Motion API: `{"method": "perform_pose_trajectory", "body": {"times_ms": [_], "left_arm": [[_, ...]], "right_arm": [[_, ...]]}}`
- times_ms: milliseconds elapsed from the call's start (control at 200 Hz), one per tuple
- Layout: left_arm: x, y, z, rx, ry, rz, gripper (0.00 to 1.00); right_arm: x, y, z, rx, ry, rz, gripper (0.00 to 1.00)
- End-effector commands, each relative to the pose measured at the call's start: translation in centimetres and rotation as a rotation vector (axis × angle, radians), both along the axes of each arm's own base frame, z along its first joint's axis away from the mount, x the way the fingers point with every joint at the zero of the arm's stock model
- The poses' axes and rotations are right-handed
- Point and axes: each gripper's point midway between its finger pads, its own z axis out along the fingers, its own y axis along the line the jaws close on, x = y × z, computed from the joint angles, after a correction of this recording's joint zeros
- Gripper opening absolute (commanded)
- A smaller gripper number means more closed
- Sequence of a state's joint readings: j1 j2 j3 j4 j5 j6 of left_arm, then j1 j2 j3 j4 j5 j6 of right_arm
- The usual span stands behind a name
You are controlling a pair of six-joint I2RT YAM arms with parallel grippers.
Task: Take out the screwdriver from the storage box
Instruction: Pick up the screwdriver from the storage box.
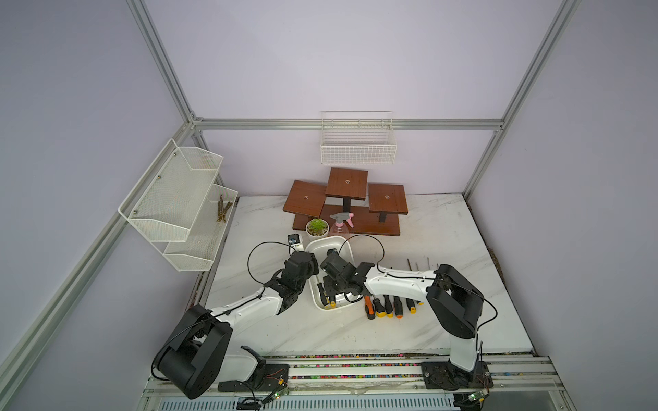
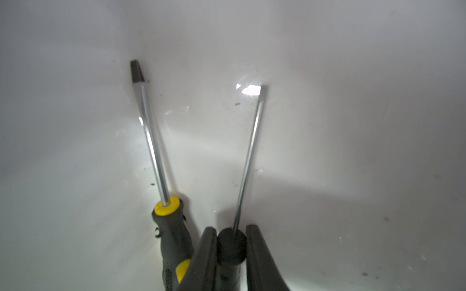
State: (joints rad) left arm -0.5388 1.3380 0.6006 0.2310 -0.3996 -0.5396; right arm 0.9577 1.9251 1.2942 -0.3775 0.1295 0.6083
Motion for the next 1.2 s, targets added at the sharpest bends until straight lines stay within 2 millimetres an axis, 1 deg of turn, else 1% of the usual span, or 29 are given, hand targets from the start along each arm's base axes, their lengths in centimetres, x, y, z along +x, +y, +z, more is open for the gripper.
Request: {"method": "perform_pose_trajectory", "body": {"times_ms": [0, 140, 310, 525, 640, 770, 885, 915, 925, 950, 1060, 1195], "left_arm": [[0.4, -0.3, 1.1, -0.001, -0.028, -0.006, 0.0], [0.4, -0.3, 1.2, -0.003, -0.03, -0.005, 0.0], [0.4, -0.4, 1.1, -0.003, -0.029, -0.007, 0.0], [0.4, -0.3, 1.2, -0.002, -0.031, -0.005, 0.0], [0.4, -0.3, 1.1, -0.002, -0.029, -0.006, 0.0], [0.4, -0.3, 1.2, -0.003, -0.03, -0.007, 0.0], [0.4, -0.3, 1.2, -0.003, -0.031, -0.007, 0.0], [0.4, -0.3, 1.2, -0.004, -0.032, -0.005, 0.0], [0.4, -0.3, 1.2, -0.004, -0.031, -0.005, 0.0], [0.4, -0.3, 1.2, -0.004, -0.032, -0.005, 0.0], [0.4, -0.3, 1.2, -0.005, -0.032, -0.005, 0.0], [0.4, -0.3, 1.2, -0.005, -0.032, -0.007, 0.0]], "right_arm": [[-0.1, -0.9, 1.4, 0.028, -0.008, -0.012, 0.0], [-0.2, -0.5, 3.1, 0.122, -0.019, -0.012, 0.0], [-0.3, -0.3, 5.0, 0.168, -0.045, 0.005, 0.0], [-0.4, 0.2, 8.2, 0.24, -0.091, 0.039, 0.0], [-0.5, -0.3, 9.4, 0.244, -0.111, 0.038, 0.0], [-0.5, -1.6, 11.1, 0.223, -0.146, 0.038, 0.0], [-0.1, -3.9, 12.6, 0.157, -0.195, 0.004, 0.0], [-0.1, -4.5, 12.4, 0.132, -0.199, 0.005, 0.0], [-0.2, -4.8, 13.3, 0.144, -0.216, 0.006, 0.0], [-0.2, -5.3, 13.8, 0.137, -0.228, 0.01, 0.0], [-0.1, -7.5, 14.7, 0.115, -0.249, 0.015, 0.0], [0.1, -10.3, 15.1, 0.095, -0.249, 0.008, 0.0]]}}
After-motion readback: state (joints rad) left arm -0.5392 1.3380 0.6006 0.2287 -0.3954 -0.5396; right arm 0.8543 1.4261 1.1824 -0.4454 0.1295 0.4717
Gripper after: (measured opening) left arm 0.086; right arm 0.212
